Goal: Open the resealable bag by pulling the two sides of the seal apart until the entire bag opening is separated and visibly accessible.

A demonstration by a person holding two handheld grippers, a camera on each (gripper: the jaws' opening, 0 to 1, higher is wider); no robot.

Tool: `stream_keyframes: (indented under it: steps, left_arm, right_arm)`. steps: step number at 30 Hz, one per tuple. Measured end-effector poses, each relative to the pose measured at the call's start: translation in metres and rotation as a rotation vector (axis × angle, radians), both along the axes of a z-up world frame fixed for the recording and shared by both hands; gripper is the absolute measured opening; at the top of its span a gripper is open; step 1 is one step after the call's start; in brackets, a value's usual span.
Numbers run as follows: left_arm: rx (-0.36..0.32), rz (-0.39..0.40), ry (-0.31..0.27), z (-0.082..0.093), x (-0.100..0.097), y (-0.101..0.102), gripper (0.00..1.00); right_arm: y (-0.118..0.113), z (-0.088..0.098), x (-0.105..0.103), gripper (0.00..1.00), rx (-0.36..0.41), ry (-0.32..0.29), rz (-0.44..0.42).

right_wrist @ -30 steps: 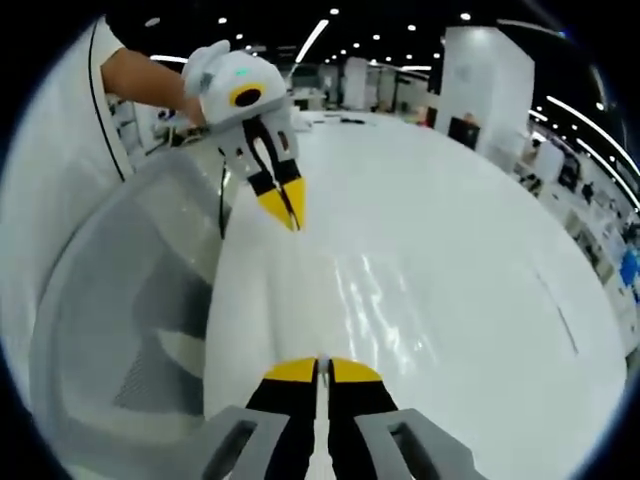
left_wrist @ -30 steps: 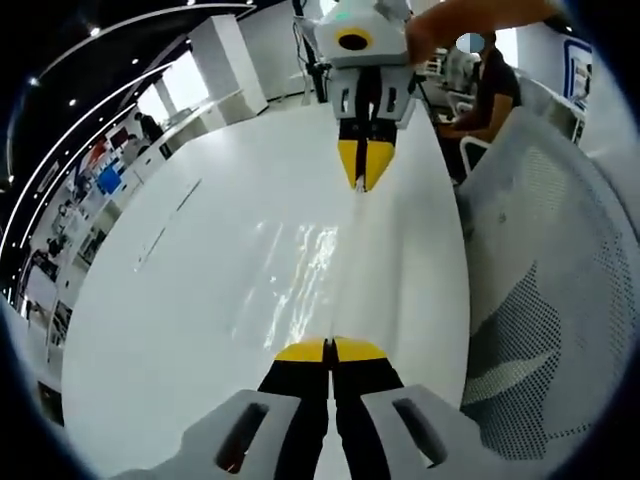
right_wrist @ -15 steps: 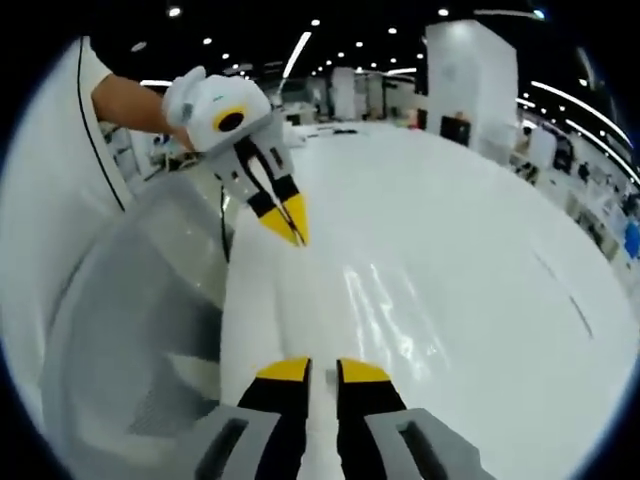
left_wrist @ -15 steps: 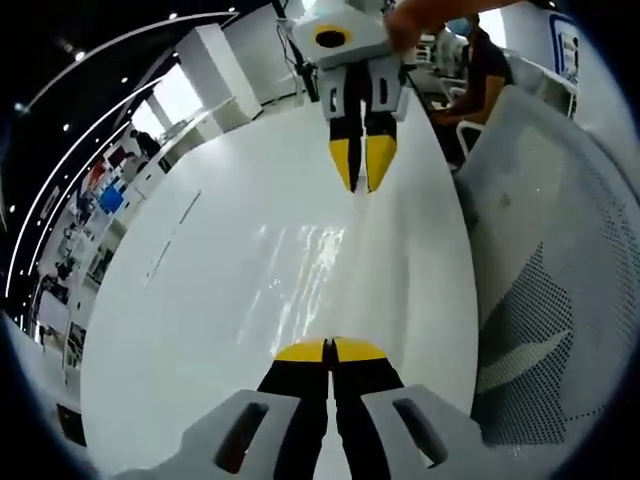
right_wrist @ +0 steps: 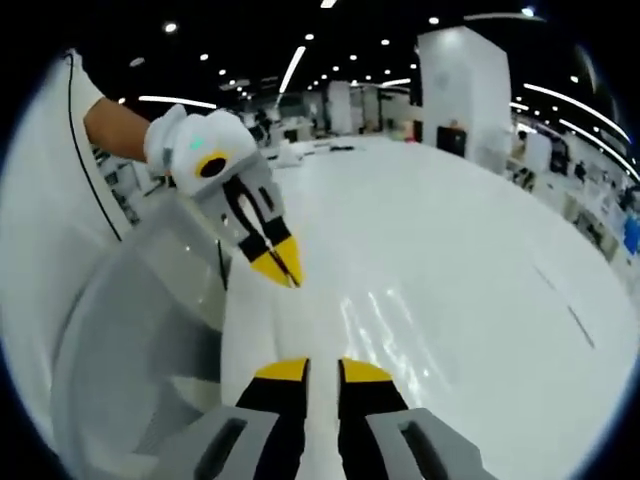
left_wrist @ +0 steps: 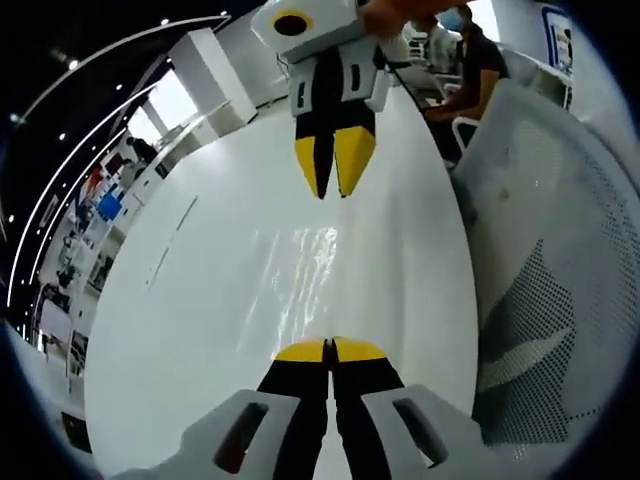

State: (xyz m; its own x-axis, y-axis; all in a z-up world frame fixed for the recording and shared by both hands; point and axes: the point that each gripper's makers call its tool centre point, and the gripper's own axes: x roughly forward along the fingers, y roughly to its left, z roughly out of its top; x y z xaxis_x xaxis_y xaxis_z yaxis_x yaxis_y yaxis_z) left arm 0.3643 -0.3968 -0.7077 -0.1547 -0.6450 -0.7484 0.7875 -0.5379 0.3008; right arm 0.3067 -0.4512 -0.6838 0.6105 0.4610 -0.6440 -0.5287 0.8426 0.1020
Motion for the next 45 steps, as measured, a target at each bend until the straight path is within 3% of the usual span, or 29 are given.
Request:
stream_keyframes:
  steps: [12,17,24,45]
  left_arm:
    - [-0.006,0.000,0.005,0.001,-0.002,-0.003,0.00]
    - [-0.011,-0.011,0.003,-0.002,-0.003,-0.003,0.00]
    - [-0.011,-0.010,0.002,-0.004,0.000,0.001,0.00]
    - [-0.018,-0.006,0.034,-0.002,-0.004,-0.001,0.00]
  right_arm:
    - [0.004,-0.014,0.006,0.04,0.000,0.040,0.010]
    - [0.008,-0.024,0.005,0.04,0.007,0.092,0.023]
    - [0.010,-0.015,0.009,0.04,0.036,0.083,0.016]
    - [0.022,-0.046,0.004,0.00,0.024,0.200,0.050]
